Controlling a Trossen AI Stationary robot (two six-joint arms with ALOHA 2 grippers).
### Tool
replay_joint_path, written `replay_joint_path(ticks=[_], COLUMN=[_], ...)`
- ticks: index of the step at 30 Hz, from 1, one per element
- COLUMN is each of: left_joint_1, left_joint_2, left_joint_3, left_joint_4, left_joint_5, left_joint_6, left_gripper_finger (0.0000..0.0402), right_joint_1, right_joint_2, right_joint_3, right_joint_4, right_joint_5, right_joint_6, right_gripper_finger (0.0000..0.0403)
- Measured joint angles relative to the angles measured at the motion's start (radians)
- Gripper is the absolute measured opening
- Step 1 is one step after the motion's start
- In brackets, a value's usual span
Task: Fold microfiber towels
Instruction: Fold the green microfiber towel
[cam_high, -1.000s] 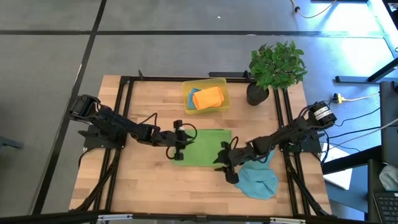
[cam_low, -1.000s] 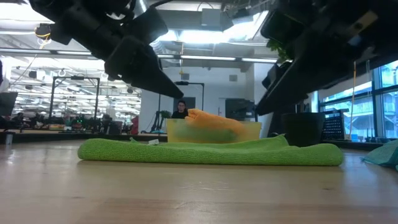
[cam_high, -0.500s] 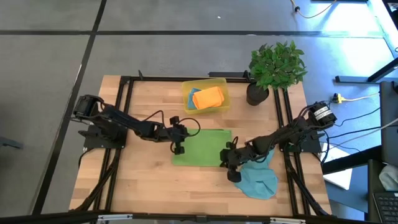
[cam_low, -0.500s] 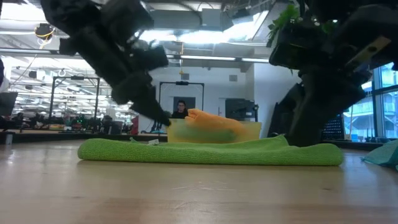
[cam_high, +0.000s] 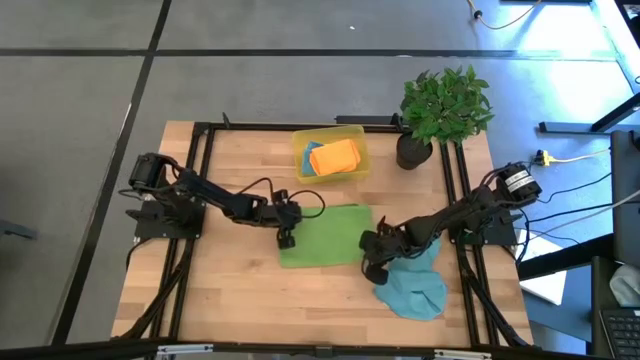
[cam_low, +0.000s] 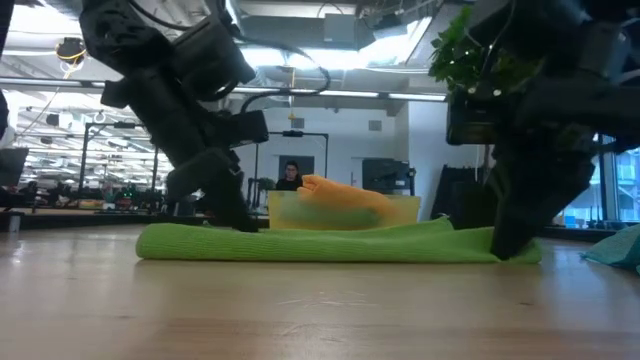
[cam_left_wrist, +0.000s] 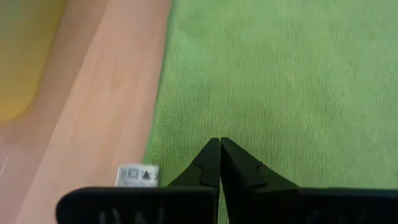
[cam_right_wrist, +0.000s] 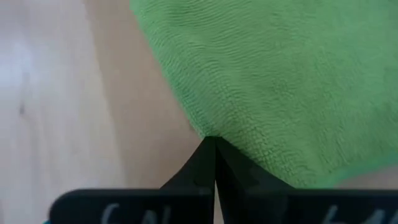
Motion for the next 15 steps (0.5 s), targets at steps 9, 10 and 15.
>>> replay_joint_path(ticks=[9, 10, 15], left_joint_1=[-0.011, -0.012, -0.033], left_joint_2=[-0.007, -0.006, -0.004], left_joint_3=[0.005, 0.003, 0.003], left_joint_4=[-0.159, -0.145, -0.097], left_joint_5=[0.014, 0.019, 0.133], left_joint_6=[-0.122, -0.12, -0.115], left_gripper_finger=[0.0001, 0.0001, 0.0001], right_joint_1=[-0.037, -0.041, -0.066], right_joint_2=[0.0, 0.0, 0.0], right_joint_3=[0.0, 0.0, 0.0], right_joint_4=[-0.019, -0.019, -0.026], right_joint_5=[0.067, 0.067, 0.07], right_joint_6=[0.027, 0.026, -0.002], right_gripper_finger=[0.0009, 0.0009, 0.0005])
